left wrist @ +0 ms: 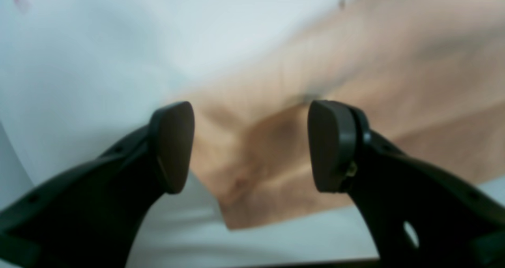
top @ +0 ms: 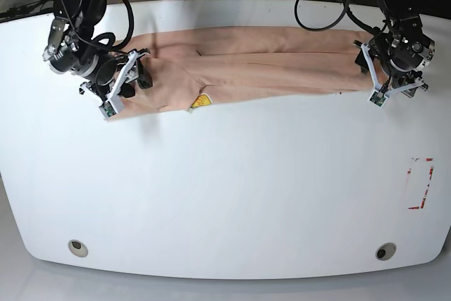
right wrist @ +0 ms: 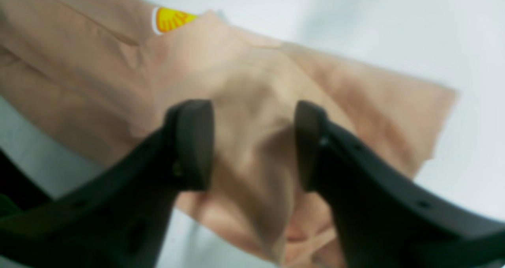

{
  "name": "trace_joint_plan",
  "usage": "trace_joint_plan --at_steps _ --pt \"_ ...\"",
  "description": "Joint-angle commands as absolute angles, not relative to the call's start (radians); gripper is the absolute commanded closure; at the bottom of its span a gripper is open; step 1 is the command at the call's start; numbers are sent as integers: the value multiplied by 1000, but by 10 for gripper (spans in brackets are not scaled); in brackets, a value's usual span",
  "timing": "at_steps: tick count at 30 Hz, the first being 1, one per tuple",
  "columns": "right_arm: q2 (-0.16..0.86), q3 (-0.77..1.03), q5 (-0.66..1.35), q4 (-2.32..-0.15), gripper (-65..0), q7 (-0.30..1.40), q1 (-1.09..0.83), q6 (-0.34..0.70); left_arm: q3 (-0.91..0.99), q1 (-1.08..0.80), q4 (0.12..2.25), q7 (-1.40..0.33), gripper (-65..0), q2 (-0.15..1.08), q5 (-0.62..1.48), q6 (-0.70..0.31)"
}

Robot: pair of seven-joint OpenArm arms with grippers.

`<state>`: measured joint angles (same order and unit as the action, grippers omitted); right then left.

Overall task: Fold the T-shirt properly
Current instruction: 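Fold the hem up over the shoulders with both grippers, then release with the left gripper and pinch the folded strip's end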

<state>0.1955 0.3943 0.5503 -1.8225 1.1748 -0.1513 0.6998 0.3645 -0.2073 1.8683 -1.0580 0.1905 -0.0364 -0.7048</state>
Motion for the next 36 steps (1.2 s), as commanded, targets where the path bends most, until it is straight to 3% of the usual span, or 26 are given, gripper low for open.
trace_joint_plan --at_steps 1,9,17,23,27,30,36 --pt "203 400 458 -1768 -236 1159 -117 698 375 -199 1847 -1049 -414 216 -42 -698" --pt "197 400 226 -1537 -254 974 -35 698 369 -151 1633 -977 -414 252 -42 -698" --pt "265 400 185 -1307 -249 863 113 698 371 1 1509 -947 -414 209 -35 -698" --pt "271 398 182 -1349 -249 863 136 698 412 18 1667 -974 -421 186 61 -698" --pt "266 398 186 -1372 -249 865 130 698 484 13 1764 -1059 -469 189 199 -698" --pt "262 400 186 -1374 -247 865 117 698 598 16 1767 -1141 -501 191 295 -698" --pt "259 400 186 -1376 -247 863 101 698 713 15 1656 -1193 -504 191 432 -698"
